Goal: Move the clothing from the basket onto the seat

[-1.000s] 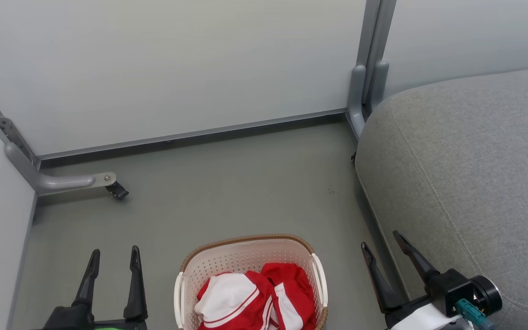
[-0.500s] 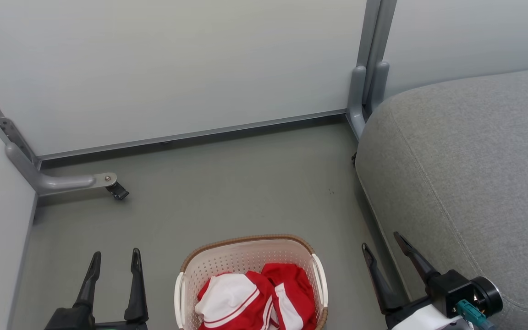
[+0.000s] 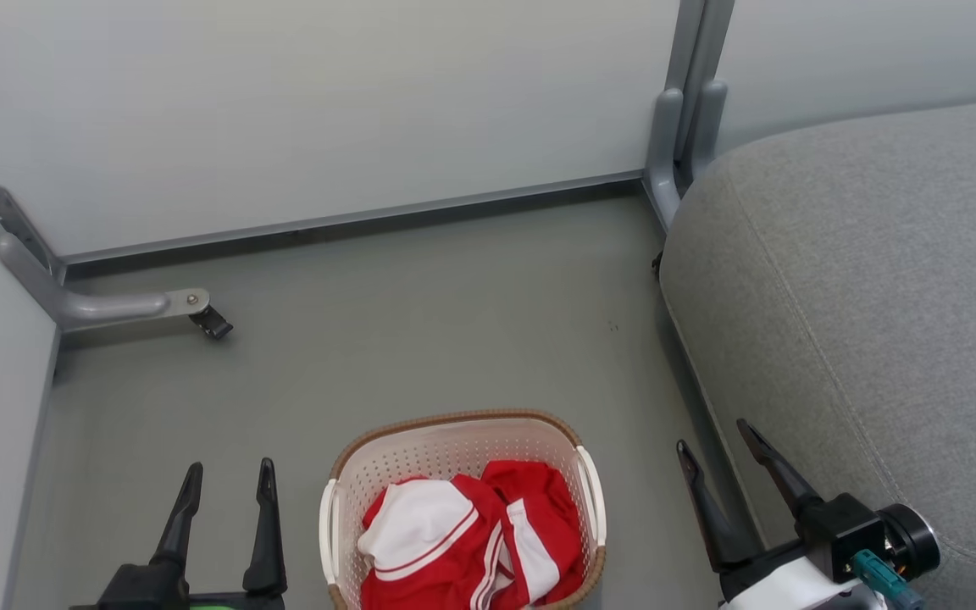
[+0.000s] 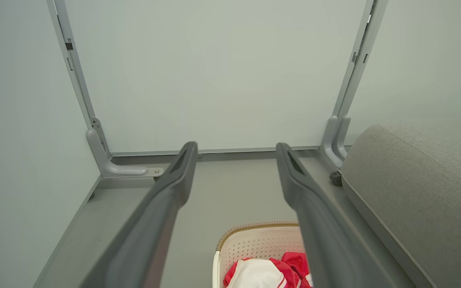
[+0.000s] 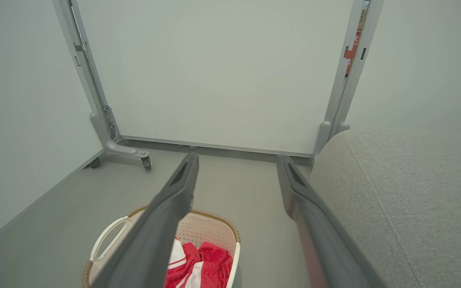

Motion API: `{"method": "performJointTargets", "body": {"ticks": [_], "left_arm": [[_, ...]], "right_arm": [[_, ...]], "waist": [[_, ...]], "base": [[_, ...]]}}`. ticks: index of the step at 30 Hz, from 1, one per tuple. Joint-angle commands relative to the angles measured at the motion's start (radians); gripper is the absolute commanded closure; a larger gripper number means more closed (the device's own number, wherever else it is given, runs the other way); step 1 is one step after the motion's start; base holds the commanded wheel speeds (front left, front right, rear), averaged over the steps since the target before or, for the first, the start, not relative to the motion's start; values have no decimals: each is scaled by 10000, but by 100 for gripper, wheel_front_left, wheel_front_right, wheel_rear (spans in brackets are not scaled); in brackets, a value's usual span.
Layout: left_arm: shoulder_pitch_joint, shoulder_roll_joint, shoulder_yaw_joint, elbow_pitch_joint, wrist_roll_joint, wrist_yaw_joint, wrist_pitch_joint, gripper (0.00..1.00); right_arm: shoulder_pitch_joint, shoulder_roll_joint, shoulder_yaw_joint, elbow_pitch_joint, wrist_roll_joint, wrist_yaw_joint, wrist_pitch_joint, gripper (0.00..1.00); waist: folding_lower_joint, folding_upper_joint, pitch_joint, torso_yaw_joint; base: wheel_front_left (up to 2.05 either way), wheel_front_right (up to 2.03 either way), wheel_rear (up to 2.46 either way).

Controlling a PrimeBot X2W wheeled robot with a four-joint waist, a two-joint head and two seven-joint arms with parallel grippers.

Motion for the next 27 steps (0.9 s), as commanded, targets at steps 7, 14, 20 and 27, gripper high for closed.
{"method": "performJointTargets", "body": {"ticks": [7,14,20,27], "left_arm": [[-1122,63,-368,125,157,-176,-8,0],[-2745,57,-1102,474,205,-371,-9,0],[-4377,250,-2768,1014,849,-446,-8,0],[-6600,716,-4517,2128,767,-434,-8,0]], "right_arm": [[-806,-44,-405,-343,-176,-1,-23,0],[-2041,-44,-962,-669,-367,-1,-23,0],[-3090,-44,-1266,-967,-571,-1,-22,0],[-4203,-50,-1077,-1426,-856,-1,-23,0]], "waist": [[0,0,2059,233],[0,0,4083,504],[0,0,5443,541],[0,0,7097,328]], "base": [[0,0,0],[0,0,0],[0,0,0],[0,0,0]]}}
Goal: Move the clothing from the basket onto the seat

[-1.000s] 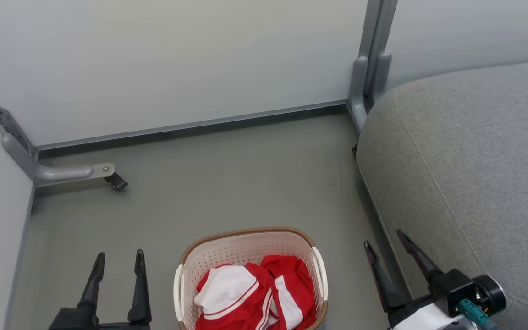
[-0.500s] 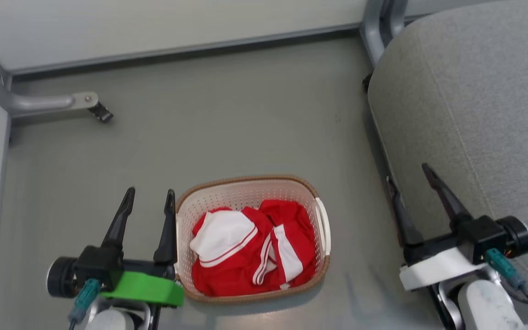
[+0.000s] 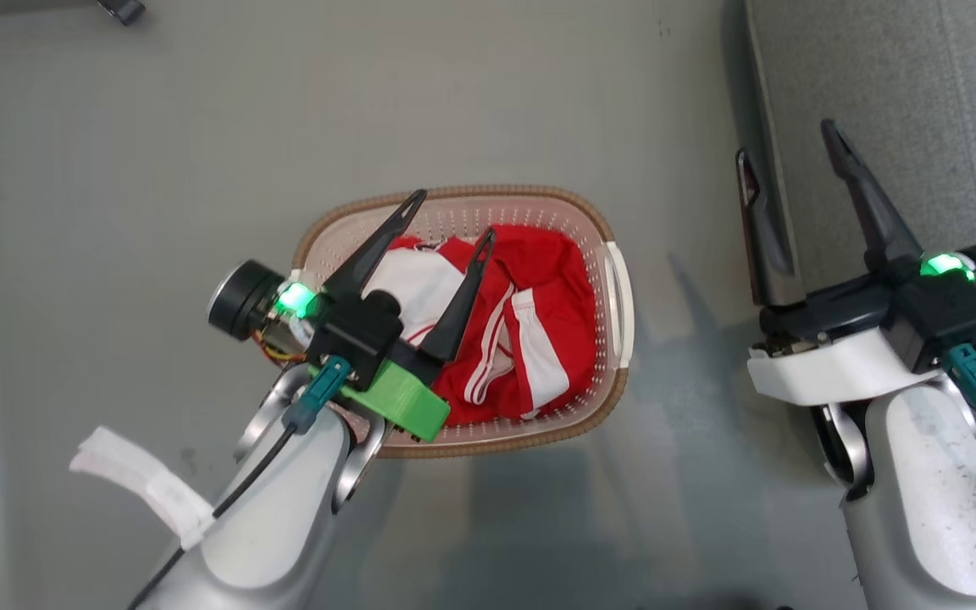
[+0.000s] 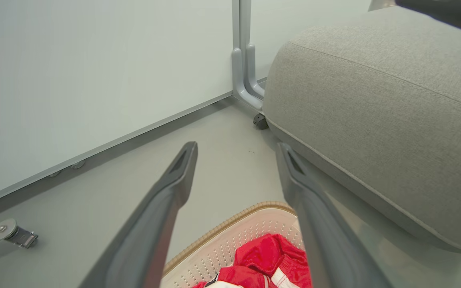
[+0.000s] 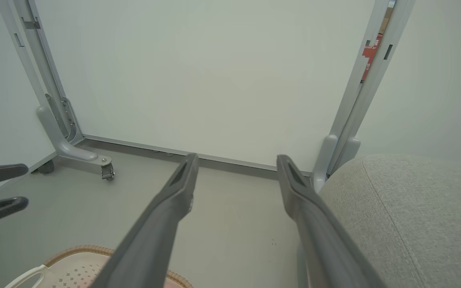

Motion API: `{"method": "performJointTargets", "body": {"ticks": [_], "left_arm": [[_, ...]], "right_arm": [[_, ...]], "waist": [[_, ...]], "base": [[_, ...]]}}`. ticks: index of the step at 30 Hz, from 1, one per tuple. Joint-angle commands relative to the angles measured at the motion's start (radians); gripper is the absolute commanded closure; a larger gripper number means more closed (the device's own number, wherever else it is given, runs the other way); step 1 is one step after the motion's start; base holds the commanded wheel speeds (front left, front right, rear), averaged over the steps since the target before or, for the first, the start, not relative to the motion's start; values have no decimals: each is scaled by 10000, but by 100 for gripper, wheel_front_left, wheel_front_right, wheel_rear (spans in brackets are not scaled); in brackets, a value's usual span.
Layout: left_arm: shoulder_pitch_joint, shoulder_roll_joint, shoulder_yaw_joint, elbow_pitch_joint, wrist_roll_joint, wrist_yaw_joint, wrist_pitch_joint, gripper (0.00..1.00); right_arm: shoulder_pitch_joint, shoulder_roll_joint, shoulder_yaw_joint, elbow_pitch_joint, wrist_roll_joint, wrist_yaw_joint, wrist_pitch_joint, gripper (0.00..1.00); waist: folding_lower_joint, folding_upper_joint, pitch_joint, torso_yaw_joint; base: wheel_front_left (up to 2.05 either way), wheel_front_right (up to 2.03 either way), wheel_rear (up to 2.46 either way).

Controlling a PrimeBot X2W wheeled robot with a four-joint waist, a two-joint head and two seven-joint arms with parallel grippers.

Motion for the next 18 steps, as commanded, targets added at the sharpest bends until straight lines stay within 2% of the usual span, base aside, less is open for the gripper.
{"method": "performJointTargets", "body": {"ticks": [1,5,8,18], "left_arm": [[-501,137,-188,199,5,1,-9,0],[-1802,512,-1407,1175,-88,2,-8,0],[-3055,831,-2726,2652,-345,1,-8,0],[-5277,1116,-5249,5492,-1498,0,-8,0]], "right_arm": [[-262,-56,-61,-102,-52,-3,-21,0],[-735,-48,-193,-388,-1,-3,-21,0],[-999,-45,-393,-593,94,-3,-21,0],[-1344,-39,-840,-965,630,-3,-21,0]], "waist": [[-2,-1,1825,-105],[-2,-1,2801,-300],[-2,-1,3642,-517],[-2,-1,5142,-1107]], "base": [[0,0,0],[0,0,0],[0,0,0],[0,0,0]]}}
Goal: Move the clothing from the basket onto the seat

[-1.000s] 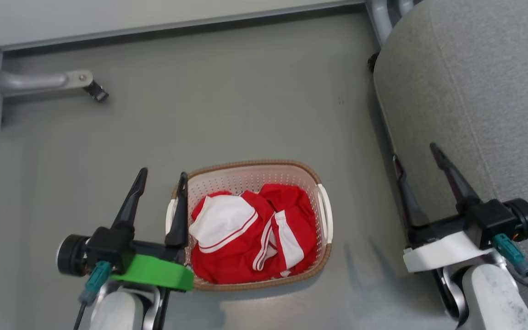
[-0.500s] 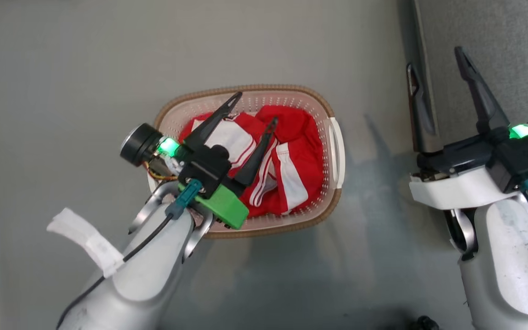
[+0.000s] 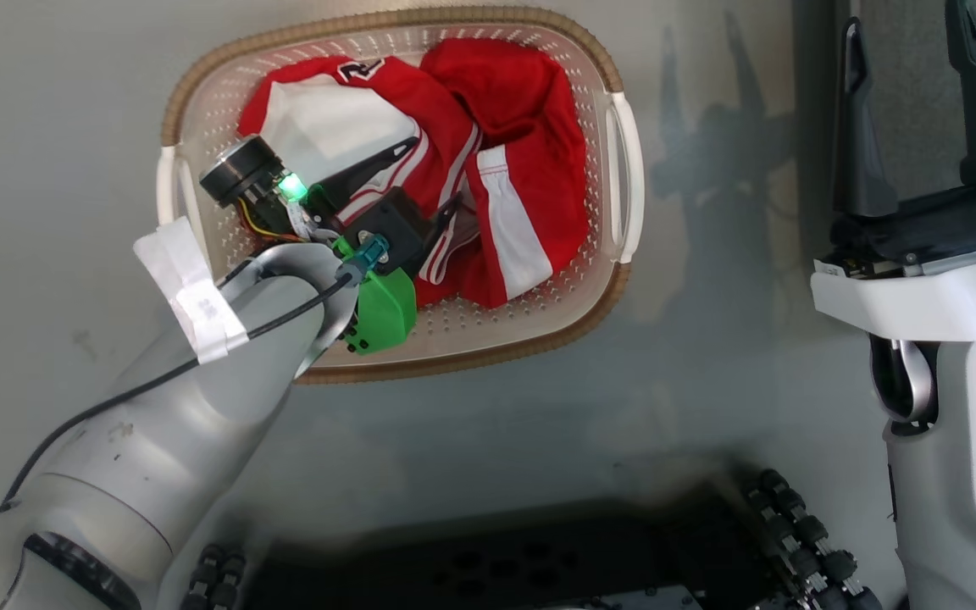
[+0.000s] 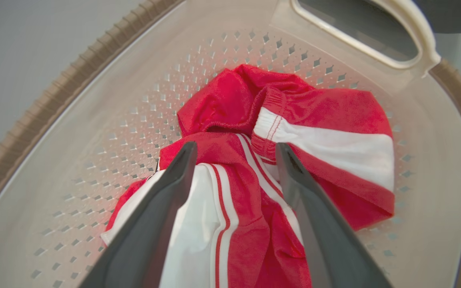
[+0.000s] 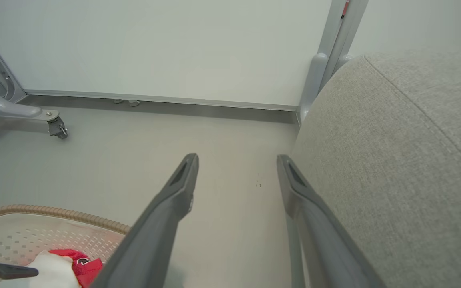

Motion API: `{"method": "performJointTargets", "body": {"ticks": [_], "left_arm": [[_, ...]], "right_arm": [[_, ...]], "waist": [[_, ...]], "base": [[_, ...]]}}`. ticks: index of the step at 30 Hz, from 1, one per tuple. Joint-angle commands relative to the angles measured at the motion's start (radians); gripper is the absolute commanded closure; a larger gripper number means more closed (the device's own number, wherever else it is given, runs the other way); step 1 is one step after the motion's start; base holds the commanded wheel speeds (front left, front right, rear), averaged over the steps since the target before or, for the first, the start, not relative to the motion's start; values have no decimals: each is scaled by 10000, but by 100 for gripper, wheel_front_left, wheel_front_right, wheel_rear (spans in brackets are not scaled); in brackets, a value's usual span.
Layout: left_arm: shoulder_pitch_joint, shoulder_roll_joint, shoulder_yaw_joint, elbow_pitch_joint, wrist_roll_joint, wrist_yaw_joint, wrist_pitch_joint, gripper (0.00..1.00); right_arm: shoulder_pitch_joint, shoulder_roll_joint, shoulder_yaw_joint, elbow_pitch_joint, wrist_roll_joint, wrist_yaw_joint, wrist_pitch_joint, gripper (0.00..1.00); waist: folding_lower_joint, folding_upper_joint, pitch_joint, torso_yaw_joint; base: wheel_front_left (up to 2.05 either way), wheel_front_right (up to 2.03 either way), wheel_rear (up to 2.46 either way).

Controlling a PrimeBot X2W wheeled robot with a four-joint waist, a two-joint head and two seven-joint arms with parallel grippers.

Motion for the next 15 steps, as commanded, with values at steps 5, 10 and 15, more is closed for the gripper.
{"method": "performJointTargets", "body": {"ticks": [5,10,15], "left_arm": [[-1094,160,-702,1112,-261,1,-7,0],[-1517,-59,-918,2466,-399,1,-6,0],[-1746,-302,-959,3833,-498,88,238,0]], "right_arm": [[-173,-19,-73,-154,308,-3,-21,0],[82,-18,-23,-228,443,-3,-21,0],[266,-19,-15,-271,538,-3,-21,0]], "waist": [[-1,0,1525,-710],[-1,0,1678,-815],[-1,0,1754,-884]], "base": [[0,0,0],[0,0,0],[0,0,0]]}}
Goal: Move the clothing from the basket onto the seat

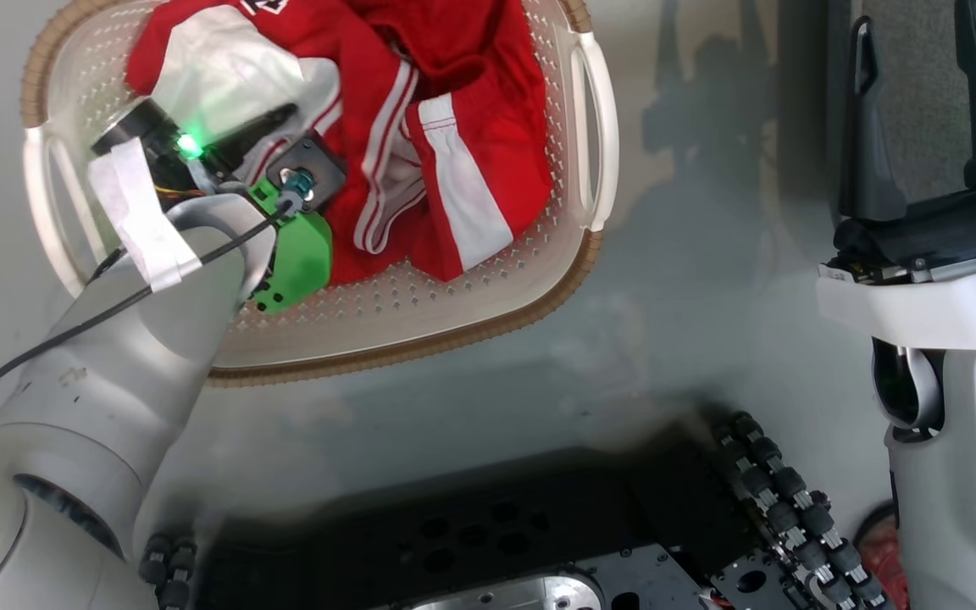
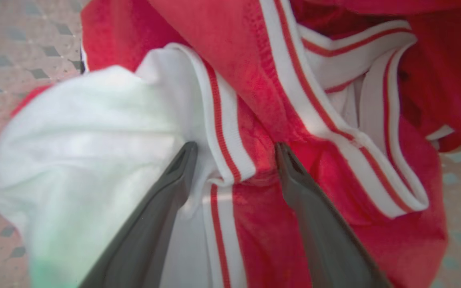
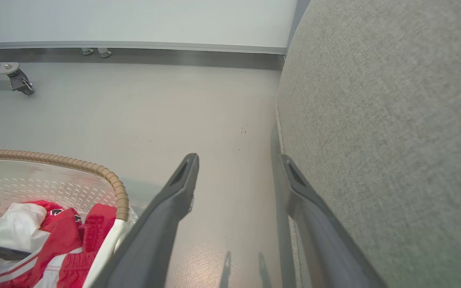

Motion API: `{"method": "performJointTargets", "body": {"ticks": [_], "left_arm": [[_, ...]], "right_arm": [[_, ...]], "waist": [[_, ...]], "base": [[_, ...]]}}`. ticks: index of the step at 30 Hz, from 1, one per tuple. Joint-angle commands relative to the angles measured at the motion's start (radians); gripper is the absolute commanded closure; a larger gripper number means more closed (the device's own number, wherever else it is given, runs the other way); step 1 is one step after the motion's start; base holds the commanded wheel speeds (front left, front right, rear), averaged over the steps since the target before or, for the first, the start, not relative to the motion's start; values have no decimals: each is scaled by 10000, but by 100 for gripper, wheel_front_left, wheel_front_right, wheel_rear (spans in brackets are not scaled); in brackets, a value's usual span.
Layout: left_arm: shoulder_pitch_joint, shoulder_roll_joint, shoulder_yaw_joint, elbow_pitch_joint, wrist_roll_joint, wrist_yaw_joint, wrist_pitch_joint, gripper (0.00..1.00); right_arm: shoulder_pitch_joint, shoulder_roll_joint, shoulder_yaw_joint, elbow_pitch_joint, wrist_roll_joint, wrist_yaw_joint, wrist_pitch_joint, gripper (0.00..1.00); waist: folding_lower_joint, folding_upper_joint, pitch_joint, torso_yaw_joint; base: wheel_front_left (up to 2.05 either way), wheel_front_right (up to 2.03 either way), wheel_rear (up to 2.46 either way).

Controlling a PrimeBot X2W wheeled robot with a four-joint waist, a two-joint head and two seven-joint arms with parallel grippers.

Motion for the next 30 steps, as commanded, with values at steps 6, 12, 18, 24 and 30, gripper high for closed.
{"method": "performJointTargets", "body": {"ticks": [6,12,18,24,30], "left_arm": [[-308,-93,117,547,-241,266,304,26],[-331,75,352,657,-607,147,89,100],[13,113,721,559,-1069,265,-161,100],[1113,141,1353,-517,-1526,535,-225,100],[3362,559,2562,-2955,-1602,1165,-222,100]], "right_arm": [[119,-25,46,30,200,-6,-13,0],[-152,-38,125,148,419,-9,-13,0],[-327,-25,316,318,341,-8,-13,0],[170,-26,738,746,116,-8,-13,0],[1026,-28,1305,1243,-131,-8,-13,0]], "waist": [[-1,0,125,-146],[-1,0,-34,-298],[-1,0,-722,-311],[-1,0,-2600,-30],[-1,0,-5165,271]], "base": [[0,0,0],[0,0,0],[0,0,0],[0,0,0],[0,0,0]]}}
